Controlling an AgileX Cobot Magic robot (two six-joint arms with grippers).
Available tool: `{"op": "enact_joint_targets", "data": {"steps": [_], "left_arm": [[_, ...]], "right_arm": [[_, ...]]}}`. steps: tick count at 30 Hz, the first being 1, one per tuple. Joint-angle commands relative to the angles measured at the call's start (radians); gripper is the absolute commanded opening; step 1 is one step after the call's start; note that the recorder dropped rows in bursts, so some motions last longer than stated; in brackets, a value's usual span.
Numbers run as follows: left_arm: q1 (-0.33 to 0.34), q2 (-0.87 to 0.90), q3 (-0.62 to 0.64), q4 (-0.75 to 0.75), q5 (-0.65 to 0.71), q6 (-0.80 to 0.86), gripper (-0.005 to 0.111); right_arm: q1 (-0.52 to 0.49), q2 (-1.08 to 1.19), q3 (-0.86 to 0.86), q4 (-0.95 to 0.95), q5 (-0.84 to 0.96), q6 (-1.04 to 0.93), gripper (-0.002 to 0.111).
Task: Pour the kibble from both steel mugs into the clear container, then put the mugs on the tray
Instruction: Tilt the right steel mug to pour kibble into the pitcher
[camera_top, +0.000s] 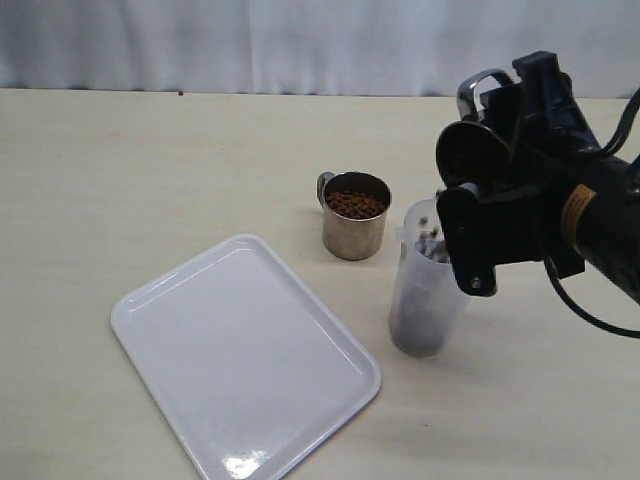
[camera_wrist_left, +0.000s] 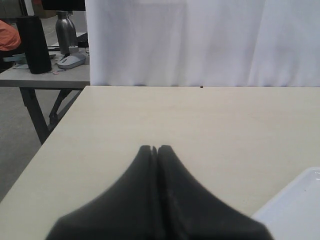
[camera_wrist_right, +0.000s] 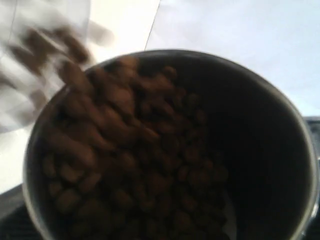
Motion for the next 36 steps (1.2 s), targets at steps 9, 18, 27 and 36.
{"op": "enact_joint_targets", "data": {"steps": [9,18,27,36], "left_arm": [[-0.002,-0.004,0.003,0.0,-0.004,0.001,0.0],[-0.002,-0.004,0.003,0.0,-0.004,0.001,0.0],[-0.002,-0.004,0.003,0.0,-0.004,0.001,0.0],[-0.002,-0.004,0.003,0.0,-0.004,0.001,0.0]], "right_arm": [[0.004,-0.004,-0.011,-0.023,0.008,-0.196,0.005],[0.004,-0.004,-0.034,-0.023,-0.006,-0.227,0.005],[0.004,-0.004,-0.034,-0.023,-0.02,-0.299,0.005],[0.004,-0.004,-0.034,-0.023,-0.02,-0.383,0.005]]}}
